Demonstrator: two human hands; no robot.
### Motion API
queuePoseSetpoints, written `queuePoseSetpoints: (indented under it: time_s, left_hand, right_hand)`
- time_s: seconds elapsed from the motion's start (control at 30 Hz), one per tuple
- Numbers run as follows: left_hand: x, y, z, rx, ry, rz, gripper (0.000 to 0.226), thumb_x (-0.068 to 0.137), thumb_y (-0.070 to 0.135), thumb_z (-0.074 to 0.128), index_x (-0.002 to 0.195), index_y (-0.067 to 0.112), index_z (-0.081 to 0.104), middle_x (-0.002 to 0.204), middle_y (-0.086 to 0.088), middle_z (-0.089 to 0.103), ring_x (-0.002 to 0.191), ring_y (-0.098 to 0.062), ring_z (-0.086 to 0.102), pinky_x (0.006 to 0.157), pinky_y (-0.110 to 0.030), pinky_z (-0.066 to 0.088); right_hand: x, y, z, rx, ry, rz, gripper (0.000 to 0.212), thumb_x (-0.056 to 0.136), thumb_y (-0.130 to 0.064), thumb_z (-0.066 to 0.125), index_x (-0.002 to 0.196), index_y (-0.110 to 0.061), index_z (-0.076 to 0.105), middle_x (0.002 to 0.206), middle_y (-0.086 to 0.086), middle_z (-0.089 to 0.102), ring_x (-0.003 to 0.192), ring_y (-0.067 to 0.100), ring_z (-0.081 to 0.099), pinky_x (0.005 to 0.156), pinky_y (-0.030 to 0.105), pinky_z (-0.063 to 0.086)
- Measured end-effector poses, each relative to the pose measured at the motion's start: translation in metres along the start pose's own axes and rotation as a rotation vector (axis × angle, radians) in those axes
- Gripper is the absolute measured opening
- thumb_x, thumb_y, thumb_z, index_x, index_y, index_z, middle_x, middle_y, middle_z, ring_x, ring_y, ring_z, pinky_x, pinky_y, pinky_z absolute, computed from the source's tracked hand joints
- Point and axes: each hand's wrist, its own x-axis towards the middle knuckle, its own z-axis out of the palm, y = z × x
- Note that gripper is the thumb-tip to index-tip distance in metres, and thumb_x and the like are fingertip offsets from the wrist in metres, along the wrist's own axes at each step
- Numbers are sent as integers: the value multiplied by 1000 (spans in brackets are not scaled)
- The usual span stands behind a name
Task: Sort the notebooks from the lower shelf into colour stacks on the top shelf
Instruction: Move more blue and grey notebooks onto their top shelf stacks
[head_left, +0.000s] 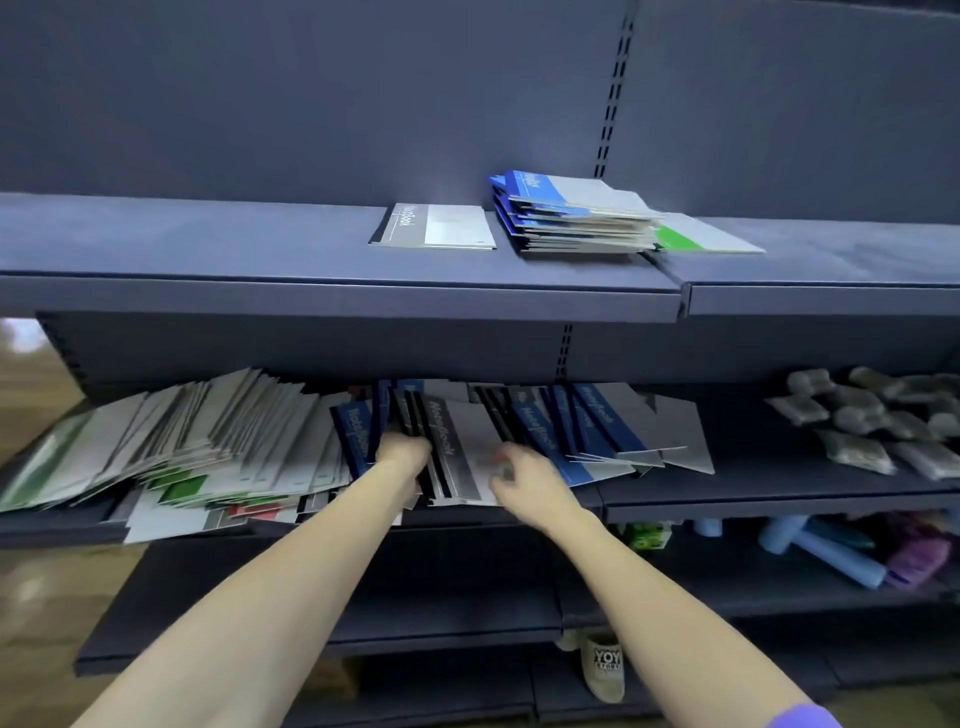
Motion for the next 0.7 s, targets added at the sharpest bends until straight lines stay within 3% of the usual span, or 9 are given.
queuePoseSetpoints:
  time_s: [0.1, 0.23, 0.33, 0.43, 0.53, 0.7]
  left_hand:
    - [1, 7, 4, 38, 56, 64, 52, 93, 9, 62, 142, 4, 45, 130, -17, 59, 115, -35, 59, 85, -33, 49]
    - [3, 14, 10, -70, 72, 147, 53, 89, 5, 61, 140, 12, 50, 127, -11, 63, 112, -33, 61, 92, -36, 52]
    - [2, 14, 13, -218, 58, 139, 52, 88, 2, 63, 138, 13, 51, 128, -9, 63, 114, -32, 60, 100, -43, 50]
    - [3, 8, 16, -110, 61, 112, 53, 89, 4, 64, 139, 9, 49, 131, -12, 61, 118, -34, 59, 101, -42, 49]
    - [0, 2, 17, 83, 111, 75, 51, 90, 8, 64, 139, 5, 49, 131, -16, 61, 118, -34, 59, 99, -40, 51]
    - [2, 0, 17, 34, 70, 62, 56, 90, 10, 65, 142, 10, 47, 132, -14, 60, 117, -34, 58, 99, -41, 51]
  right_hand:
    - [6, 32, -13, -254, 100, 207, 52, 92, -37, 58, 135, -9, 48, 130, 17, 54, 119, 36, 52, 93, 39, 46]
    - [12, 61, -21, -332, -56, 363, 68, 92, -45, 62, 143, -8, 38, 143, 18, 44, 132, 37, 43, 104, 42, 43]
    - [14, 63, -17, -407, -91, 315, 44, 98, -21, 56, 138, -8, 44, 139, 18, 49, 126, 36, 51, 95, 43, 49]
    - [18, 54, -20, -578, -55, 219, 35, 95, 3, 46, 128, -5, 52, 127, 17, 62, 115, 35, 61, 88, 41, 51]
    - [22, 43, -23, -633, -31, 165, 34, 93, 7, 46, 124, -4, 56, 120, 16, 66, 108, 33, 65, 83, 39, 52]
    - [15, 22, -10, -567, 31, 0, 40, 92, 4, 47, 131, -6, 50, 111, 15, 69, 99, 33, 68, 69, 35, 44]
